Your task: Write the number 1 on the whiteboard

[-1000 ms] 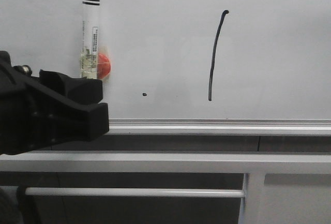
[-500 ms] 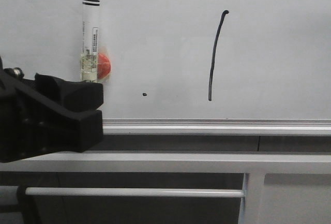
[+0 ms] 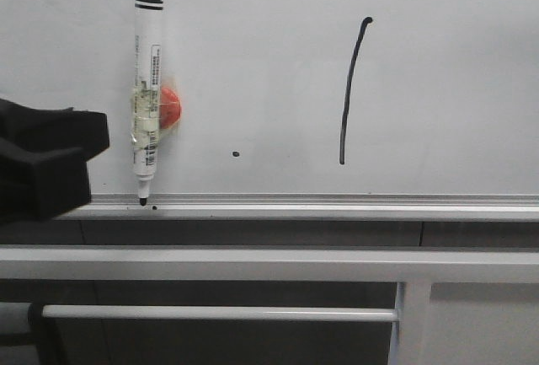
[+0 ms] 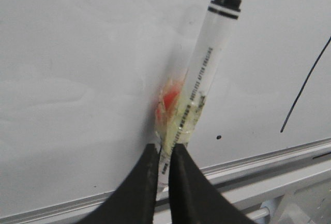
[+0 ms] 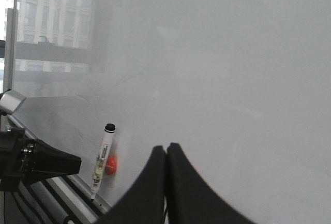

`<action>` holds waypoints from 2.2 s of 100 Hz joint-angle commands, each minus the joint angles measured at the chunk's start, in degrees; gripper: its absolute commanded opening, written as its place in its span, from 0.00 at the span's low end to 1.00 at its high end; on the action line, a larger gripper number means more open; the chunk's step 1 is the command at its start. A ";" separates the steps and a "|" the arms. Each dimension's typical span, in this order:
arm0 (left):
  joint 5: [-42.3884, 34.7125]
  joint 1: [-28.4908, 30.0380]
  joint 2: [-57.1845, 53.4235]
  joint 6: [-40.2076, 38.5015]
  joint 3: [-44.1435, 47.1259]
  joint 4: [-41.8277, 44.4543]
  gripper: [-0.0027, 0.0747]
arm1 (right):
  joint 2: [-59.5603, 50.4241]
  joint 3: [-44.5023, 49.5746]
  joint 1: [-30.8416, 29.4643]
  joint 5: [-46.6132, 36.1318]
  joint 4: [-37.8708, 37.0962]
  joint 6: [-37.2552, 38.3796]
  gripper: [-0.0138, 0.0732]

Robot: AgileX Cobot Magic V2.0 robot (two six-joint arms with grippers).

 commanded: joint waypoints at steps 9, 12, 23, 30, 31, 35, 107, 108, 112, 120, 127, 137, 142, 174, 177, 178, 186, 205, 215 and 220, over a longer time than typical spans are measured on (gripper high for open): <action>-4.03 -0.46 -5.28 0.33 -0.46 0.51 0.01 | 0.73 -1.29 -0.47 -3.48 0.20 -0.41 0.09; -3.09 -0.46 -6.39 1.06 -0.46 0.62 0.01 | 0.73 -1.29 -0.47 -3.48 0.20 -0.41 0.09; -0.42 -0.31 -9.74 5.60 -0.33 3.27 0.01 | 0.73 -1.29 -0.47 -3.48 0.20 -0.41 0.09; 0.56 -0.21 -12.13 8.82 0.22 4.34 0.01 | 0.73 -1.29 -0.47 -3.48 0.20 -0.41 0.09; 0.89 -0.21 -12.62 8.97 0.23 4.33 0.01 | 0.73 -1.29 -0.47 -3.48 0.20 -0.41 0.09; 2.14 -0.21 -13.84 8.95 0.61 5.00 0.01 | 0.73 -1.29 -0.47 -3.48 0.20 -0.41 0.09; 13.43 0.41 -32.71 8.83 5.20 19.92 0.01 | 0.73 -1.29 -0.47 -3.48 0.20 -0.41 0.09; 13.76 0.98 -32.97 8.83 5.20 20.97 0.01 | 0.73 -1.29 -0.47 -3.48 0.20 -0.41 0.09; 15.10 3.96 -34.54 8.83 5.20 24.51 0.01 | 0.73 -1.29 -0.47 -3.48 0.20 -0.41 0.09; 20.90 11.84 -38.85 8.83 5.20 36.84 0.01 | 0.73 -1.29 -0.47 -3.58 0.20 -0.41 0.09; 27.52 19.69 -43.16 8.83 5.20 48.55 0.01 | 0.73 -1.29 -0.47 -3.58 0.20 -0.41 0.09; 37.55 30.15 -50.88 8.83 5.20 56.69 0.01 | 0.73 -1.29 -0.47 -3.58 0.20 -0.41 0.09; 41.73 34.96 -55.17 8.83 5.20 57.31 0.01 | 0.73 -1.29 -0.47 -3.58 0.20 -0.41 0.09; 55.77 60.66 -74.09 8.83 5.20 56.10 0.01 | 0.73 -1.29 -0.47 -3.58 0.20 -0.41 0.09; 57.30 62.32 -74.90 8.83 5.20 54.64 0.01 | 0.73 -1.29 -0.47 -3.58 0.20 -0.41 0.09; 58.13 63.09 -75.10 8.83 5.20 53.73 0.01 | 0.73 -1.29 -0.47 -3.58 0.20 -0.41 0.09; 62.76 66.37 -76.91 8.83 5.20 49.74 0.01 | 0.73 -1.29 -0.47 -3.58 0.20 -0.41 0.09; 71.20 71.35 -80.20 8.83 5.20 44.15 0.01 | 0.73 -1.29 -0.47 -3.58 0.20 -0.41 0.09; 74.44 72.28 -81.06 8.83 5.43 44.15 0.01 | 0.73 -1.29 -0.47 -3.47 0.20 -0.41 0.09; 75.28 72.28 -81.06 8.83 6.16 44.02 0.01 | 0.73 -1.29 -0.47 -3.61 0.20 -0.41 0.09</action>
